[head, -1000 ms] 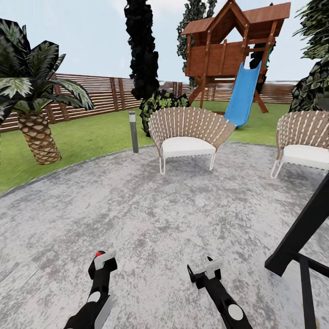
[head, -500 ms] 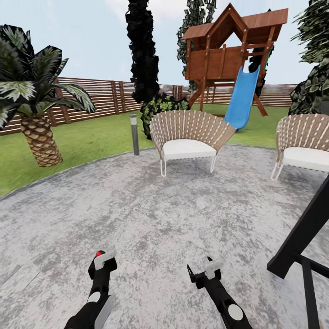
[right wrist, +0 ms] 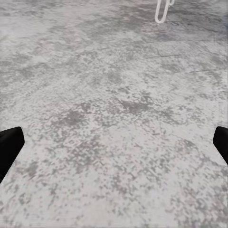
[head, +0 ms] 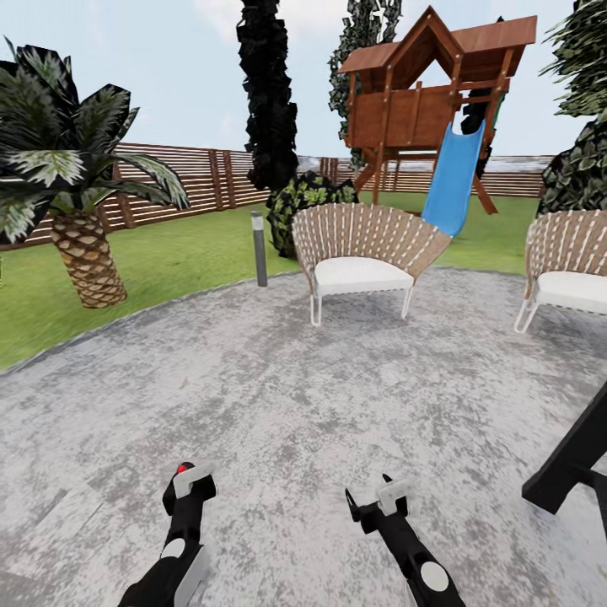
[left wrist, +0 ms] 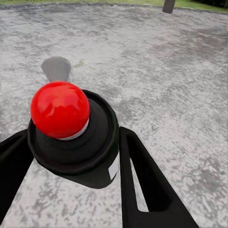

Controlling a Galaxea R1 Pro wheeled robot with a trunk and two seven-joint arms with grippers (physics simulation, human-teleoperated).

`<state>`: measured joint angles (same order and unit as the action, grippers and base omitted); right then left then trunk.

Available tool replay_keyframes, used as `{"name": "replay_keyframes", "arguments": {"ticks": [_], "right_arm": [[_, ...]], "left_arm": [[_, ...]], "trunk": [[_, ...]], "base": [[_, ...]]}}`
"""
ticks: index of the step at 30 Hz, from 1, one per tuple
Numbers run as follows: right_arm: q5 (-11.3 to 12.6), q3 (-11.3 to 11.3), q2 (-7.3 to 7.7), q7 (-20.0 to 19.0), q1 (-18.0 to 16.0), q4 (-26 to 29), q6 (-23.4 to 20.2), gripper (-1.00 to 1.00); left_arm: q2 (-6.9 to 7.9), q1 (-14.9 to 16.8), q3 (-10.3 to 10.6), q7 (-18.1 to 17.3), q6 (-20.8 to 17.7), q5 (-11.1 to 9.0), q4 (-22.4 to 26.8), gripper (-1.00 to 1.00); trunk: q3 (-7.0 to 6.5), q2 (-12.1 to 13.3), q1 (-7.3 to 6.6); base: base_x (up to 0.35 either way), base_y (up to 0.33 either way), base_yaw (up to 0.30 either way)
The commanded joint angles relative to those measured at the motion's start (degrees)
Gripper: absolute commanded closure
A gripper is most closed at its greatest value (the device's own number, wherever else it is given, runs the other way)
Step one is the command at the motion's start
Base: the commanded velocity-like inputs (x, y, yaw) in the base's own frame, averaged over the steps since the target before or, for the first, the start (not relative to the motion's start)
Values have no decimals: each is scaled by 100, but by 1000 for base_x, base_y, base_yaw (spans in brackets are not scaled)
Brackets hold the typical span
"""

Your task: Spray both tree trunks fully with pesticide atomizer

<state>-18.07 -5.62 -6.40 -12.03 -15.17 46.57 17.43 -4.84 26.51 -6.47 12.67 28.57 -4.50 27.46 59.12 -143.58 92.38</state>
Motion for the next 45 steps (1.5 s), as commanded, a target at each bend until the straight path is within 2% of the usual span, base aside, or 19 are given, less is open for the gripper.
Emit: {"name": "replay_keyframes", "arguments": {"ticks": [1,11,14,20,26,31,34,38,45], "right_arm": [[-42,-45,-10,-53,-3,1,23,-100],[-47,-45,-10,-49,-3,-107,32,-100],[-47,-45,-10,-46,-3,-112,32,-100],[-47,-45,-11,-46,-3,-113,38,-100],[-61,-51,-10,-43,-3,-85,33,-100],[-98,-58,-7,-41,-3,-95,25,-100],[-98,-55,-3,-37,-3,-99,30,-100],[-84,-62,0,-36,1,-129,37,-100],[-75,-78,14,-28,6,-454,45,-100]], "left_arm": [[-1,3,-3,-19,24,-43,-4,100],[6,3,11,-19,27,-43,0,100],[49,3,26,-93,21,-39,6,100],[179,-47,23,-466,17,-15,10,100],[312,-69,28,-543,10,197,-54,100],[324,-97,24,-547,8,332,-55,100],[325,-118,23,-547,8,347,-98,100],[326,-314,23,-546,19,352,-94,100],[326,-481,31,-552,33,353,-68,100]], "trunk": [[5,-2,-1],[5,-2,-1],[5,-2,-1],[5,-2,-1],[5,-2,-1],[5,-2,-1],[5,-2,-1],[2,-2,-1],[-13,-2,-1]], "base": [[0,306,0],[0,307,-50],[0,307,-243],[0,307,-261],[0,309,-263],[0,312,-264],[0,313,-264],[0,313,-264],[0,313,-264]]}}
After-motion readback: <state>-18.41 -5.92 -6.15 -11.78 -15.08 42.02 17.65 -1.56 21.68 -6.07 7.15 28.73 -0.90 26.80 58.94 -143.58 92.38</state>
